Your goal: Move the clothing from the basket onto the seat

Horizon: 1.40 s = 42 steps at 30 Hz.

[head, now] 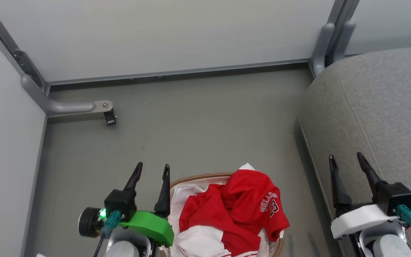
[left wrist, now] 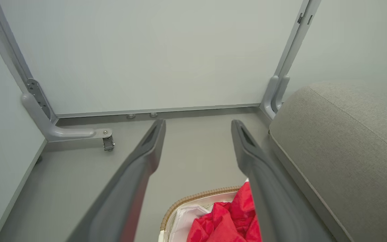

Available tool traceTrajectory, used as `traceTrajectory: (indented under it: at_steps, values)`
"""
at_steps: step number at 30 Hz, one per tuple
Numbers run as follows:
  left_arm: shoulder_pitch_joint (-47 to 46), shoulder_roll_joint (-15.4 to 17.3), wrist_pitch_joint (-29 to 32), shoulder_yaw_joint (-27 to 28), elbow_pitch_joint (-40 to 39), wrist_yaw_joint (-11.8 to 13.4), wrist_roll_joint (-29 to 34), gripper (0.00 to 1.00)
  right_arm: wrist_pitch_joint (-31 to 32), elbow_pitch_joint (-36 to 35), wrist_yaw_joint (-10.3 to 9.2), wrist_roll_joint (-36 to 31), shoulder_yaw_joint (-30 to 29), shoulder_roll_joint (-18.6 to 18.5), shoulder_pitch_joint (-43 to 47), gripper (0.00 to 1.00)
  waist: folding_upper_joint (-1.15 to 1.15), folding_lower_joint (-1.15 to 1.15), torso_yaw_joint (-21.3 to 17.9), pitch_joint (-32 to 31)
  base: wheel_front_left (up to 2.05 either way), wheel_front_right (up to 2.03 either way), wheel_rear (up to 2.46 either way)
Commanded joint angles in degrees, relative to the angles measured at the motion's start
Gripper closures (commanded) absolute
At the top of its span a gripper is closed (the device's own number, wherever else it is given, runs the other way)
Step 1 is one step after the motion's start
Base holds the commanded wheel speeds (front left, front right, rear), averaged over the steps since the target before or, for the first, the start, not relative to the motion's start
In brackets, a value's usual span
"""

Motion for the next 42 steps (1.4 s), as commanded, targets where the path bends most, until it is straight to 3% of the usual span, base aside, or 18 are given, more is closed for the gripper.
traceTrajectory:
  at_steps: [1,11,22,30,36,42]
  values:
    - [-2.47,0.34,0.02,-0.75,0.81,-0.47,0.99,0.00,-0.26,-0.49,-0.01,-0.14,-0.15,-0.31,-1.24,0.00,0.69,0.00,-0.63,4.63,0.00,0.00,0.00]
    - [-18.44,0.33,0.02,-9.76,14.77,-2.94,5.11,0.00,-0.27,-2.31,-0.01,2.00,-1.02,-0.28,-8.20,0.00,0.69,0.00,-4.69,18.95,0.00,0.00,0.00]
    - [-31.47,0.38,1.99,-19.42,38.17,-5.12,5.69,0.00,-0.26,-3.71,-0.02,7.49,1.78,-0.22,-14.82,0.00,0.69,0.00,-12.36,32.72,0.00,0.00,0.00]
    - [-36.55,0.42,6.13,-23.47,46.10,-5.60,4.82,0.00,-0.26,-4.63,-0.02,11.29,3.56,-0.20,-17.24,0.00,0.69,0.00,-16.35,38.35,0.00,0.00,0.00]
    - [-39.81,0.41,7.00,-24.26,49.70,-4.35,4.31,0.00,-0.26,-4.76,-0.02,12.98,4.78,-0.21,-17.59,0.00,0.69,0.00,-18.12,40.62,0.00,0.00,0.00]
    - [-40.83,0.38,9.72,-23.49,51.47,-5.28,2.11,0.00,-0.26,-4.55,-0.02,13.94,5.84,-0.21,-17.87,0.00,0.69,0.00,-18.83,41.17,0.00,0.00,0.00]
